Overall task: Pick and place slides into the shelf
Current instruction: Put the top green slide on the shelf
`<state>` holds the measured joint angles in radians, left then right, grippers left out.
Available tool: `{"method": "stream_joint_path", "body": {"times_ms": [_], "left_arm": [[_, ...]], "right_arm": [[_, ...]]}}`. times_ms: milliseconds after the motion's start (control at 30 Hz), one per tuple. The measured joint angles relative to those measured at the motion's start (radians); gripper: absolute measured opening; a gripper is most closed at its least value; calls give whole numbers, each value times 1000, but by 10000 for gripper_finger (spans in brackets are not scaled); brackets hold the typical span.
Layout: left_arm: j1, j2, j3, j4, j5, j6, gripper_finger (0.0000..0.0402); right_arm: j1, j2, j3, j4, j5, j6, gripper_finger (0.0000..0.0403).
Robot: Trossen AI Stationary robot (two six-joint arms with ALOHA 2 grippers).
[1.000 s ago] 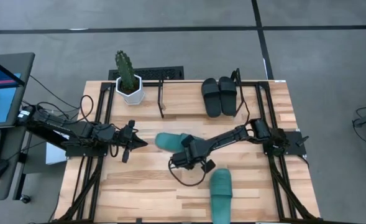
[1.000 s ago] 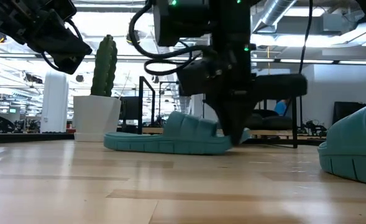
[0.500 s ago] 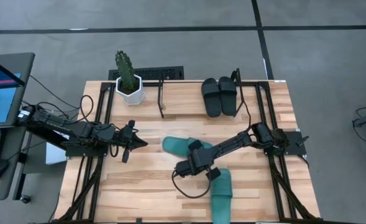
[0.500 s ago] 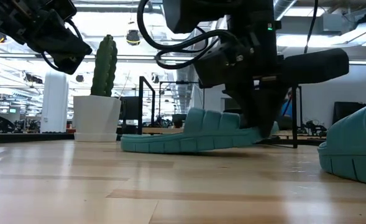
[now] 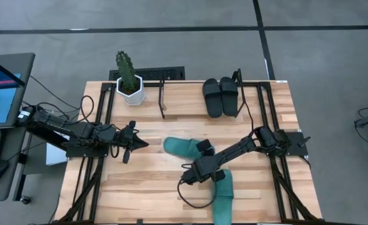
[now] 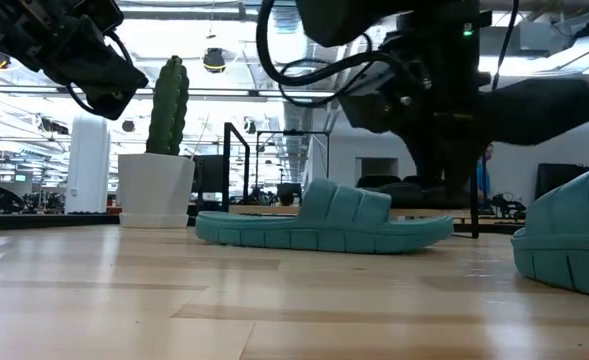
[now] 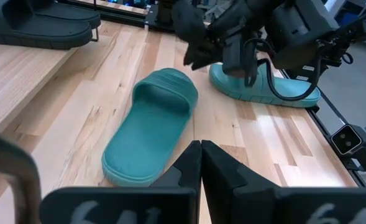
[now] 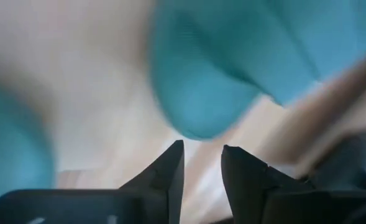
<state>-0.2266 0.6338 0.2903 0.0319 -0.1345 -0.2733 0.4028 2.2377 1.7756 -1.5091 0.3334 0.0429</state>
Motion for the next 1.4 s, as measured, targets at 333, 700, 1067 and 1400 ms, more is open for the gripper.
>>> {"method": "stream_joint_path", "body": {"times_ms": [333, 700, 1067, 1400], "left_arm": [[0, 31, 0, 7, -72, 37, 0], [4, 268, -1, 267, -37, 170, 0], [121, 476, 18, 379, -176, 216, 0], [190, 675, 138, 255, -203, 310, 0]], "right_arm": [[54, -1, 0, -62, 387, 398, 76], [169, -149, -28, -62, 656, 939, 76], [323, -213, -43, -62, 715, 1227, 63], [423, -213, -43, -62, 716, 1352, 43]]}}
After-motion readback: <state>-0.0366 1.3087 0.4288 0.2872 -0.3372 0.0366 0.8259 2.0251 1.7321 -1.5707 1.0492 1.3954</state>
